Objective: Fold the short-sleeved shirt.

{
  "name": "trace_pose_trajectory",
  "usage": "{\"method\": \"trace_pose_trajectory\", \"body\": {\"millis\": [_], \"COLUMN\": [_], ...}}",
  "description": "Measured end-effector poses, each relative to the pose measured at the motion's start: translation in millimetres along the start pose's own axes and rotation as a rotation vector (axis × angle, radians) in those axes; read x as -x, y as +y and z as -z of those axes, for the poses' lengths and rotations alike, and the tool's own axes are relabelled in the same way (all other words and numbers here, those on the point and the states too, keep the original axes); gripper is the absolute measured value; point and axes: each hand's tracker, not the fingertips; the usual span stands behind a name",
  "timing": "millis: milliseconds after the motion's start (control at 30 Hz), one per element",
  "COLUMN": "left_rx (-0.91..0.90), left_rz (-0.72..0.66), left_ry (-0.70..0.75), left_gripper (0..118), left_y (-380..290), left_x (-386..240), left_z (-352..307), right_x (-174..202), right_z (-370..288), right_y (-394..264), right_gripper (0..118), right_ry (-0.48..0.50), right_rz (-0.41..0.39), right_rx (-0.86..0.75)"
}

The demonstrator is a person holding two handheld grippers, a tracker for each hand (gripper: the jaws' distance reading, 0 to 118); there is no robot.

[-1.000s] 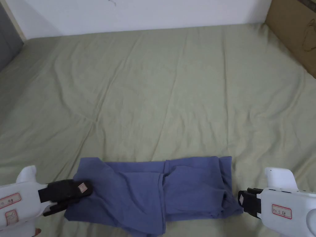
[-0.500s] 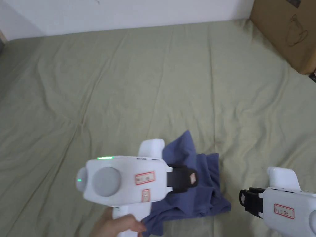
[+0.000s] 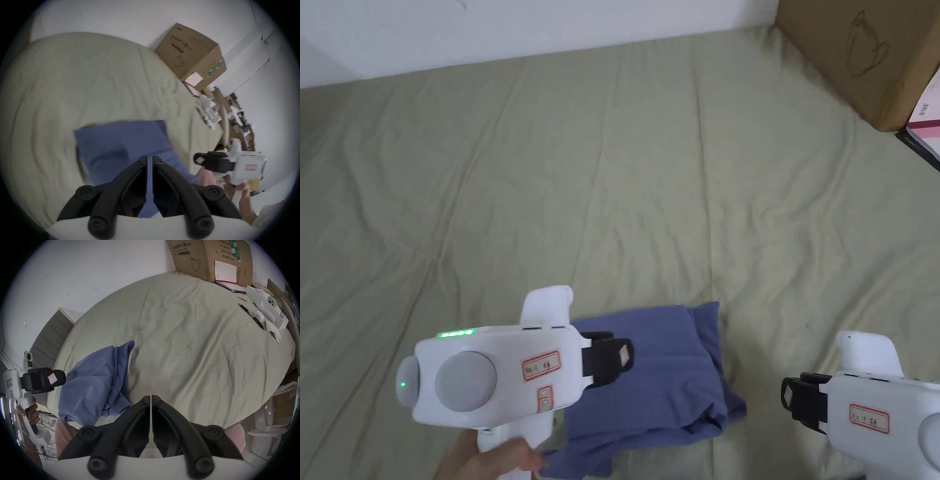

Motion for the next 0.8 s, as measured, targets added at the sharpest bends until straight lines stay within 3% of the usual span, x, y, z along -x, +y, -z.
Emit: {"method": "trace_pose_trajectory", "body": {"millis": [100,233,500,800], "left_rx": [0.071,0.152,0.286,0.32], "left_rz": [-0.036,0.028,0.078,0.128], "left_ry": [-0.027,-0.064,-0.187,-0.209], "left_gripper": [5,5,3,2], "left_y": [-6.1,-17.5,-36.0,-44.1], "left_x": [4.4,-20.2,-72.3,-85.3], "left_z": [14.8,46.3,105.2,102.2], "right_x": [0.6,-1.2,-20.6,-20.9], "right_z": [2.2,3.6,-2.9,-13.2], "right_y": [-2.1,-6.1,-5.1,-5.3], "right_gripper": [2,2,2,2], "right_ry": [0.012,0.011,0.027,0.021], "right_rz": [0.0,-0.004,0.076,0.068], "right_rx": [0.004,0.01,0.005,-0.013]}}
